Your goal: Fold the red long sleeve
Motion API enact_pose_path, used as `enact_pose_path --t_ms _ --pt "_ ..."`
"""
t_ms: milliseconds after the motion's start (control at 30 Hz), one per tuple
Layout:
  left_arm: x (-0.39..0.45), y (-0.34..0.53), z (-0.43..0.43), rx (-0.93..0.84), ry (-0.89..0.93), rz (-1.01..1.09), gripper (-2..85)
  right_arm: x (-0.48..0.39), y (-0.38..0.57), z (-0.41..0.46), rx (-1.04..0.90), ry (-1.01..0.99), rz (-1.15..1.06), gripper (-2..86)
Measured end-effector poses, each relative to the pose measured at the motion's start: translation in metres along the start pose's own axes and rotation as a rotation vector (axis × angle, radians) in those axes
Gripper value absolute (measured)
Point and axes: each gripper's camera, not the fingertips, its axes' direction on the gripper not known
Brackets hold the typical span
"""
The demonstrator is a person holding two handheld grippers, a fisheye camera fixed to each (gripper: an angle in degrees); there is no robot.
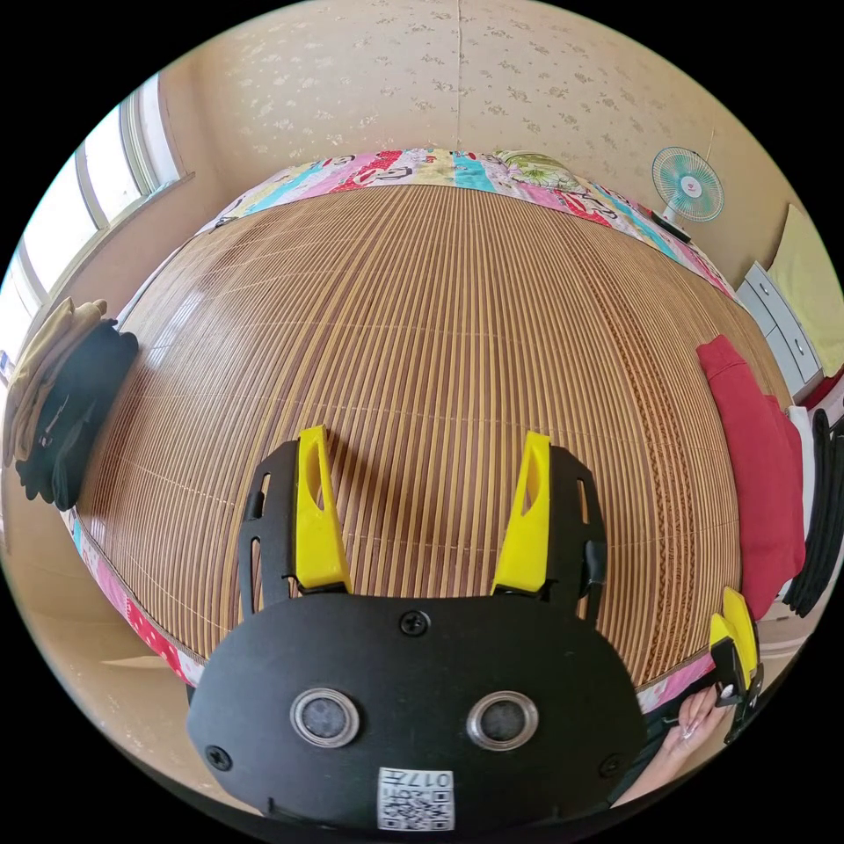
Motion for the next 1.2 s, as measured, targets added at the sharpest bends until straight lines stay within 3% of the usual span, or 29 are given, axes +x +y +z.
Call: enact_pose_path --t_ms 1200 --pt "-0.0086 -0.0053 -0.0044 0.0 -0.001 0.001 28.2 0.0061 -0.0037 0.0066 -0.001 -0.001 0.008 13.6"
